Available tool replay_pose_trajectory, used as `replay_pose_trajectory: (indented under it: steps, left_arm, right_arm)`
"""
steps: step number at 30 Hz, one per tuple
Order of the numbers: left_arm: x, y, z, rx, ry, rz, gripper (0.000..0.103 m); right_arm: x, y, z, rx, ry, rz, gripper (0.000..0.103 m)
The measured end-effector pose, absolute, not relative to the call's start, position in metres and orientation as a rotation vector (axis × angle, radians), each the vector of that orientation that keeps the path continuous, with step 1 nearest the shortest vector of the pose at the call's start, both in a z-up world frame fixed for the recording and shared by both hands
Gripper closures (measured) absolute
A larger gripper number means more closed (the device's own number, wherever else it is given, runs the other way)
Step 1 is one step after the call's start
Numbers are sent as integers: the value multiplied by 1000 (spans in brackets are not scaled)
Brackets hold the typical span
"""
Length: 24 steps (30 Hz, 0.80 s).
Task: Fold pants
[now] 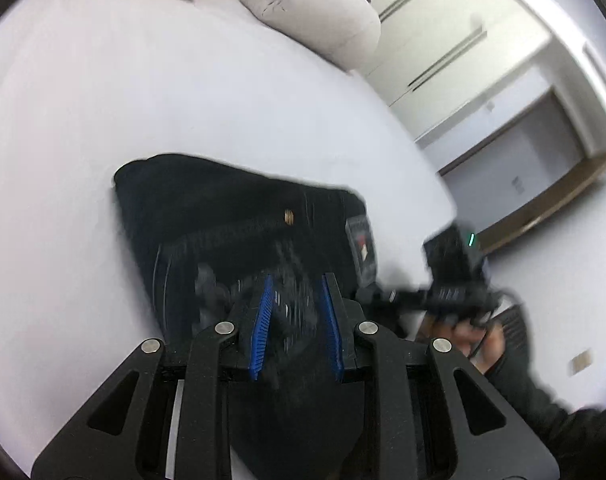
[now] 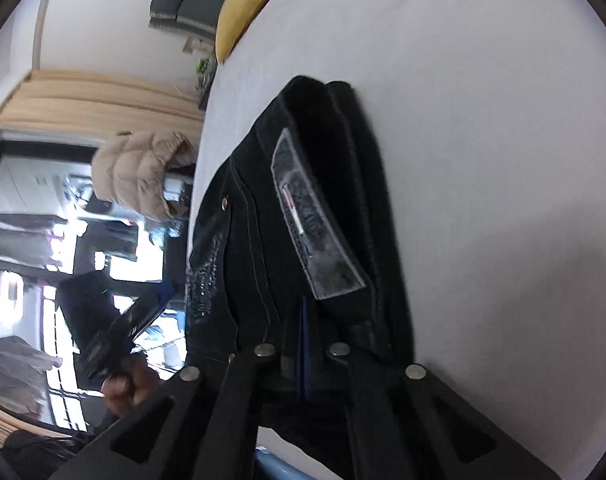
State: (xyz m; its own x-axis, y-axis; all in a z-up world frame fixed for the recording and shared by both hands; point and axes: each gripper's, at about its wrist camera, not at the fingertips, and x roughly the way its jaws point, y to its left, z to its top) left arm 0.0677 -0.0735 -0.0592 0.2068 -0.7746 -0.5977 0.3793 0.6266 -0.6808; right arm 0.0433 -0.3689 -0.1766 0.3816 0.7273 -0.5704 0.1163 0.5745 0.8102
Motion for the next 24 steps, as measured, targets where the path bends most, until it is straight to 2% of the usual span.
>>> replay_pose_trajectory:
  steps: [4,10,17,24]
  left_arm:
    - [109,-61,-80,-579,1130,-841,94]
    - [123,-49,-121,-739,1212,-889,102]
    - [97,-29,-146,-802,1156,-912,102]
    - [35,-33,-133,-626,1142,-1019,102]
  right_arm:
    - [44,-367,-179,911,1132,467,103]
    - [38,-365,-188,932,1117,473,103]
    - [35,-371,-191,923,1112,466,103]
    - [36,-369,-190,917,1106,452,103]
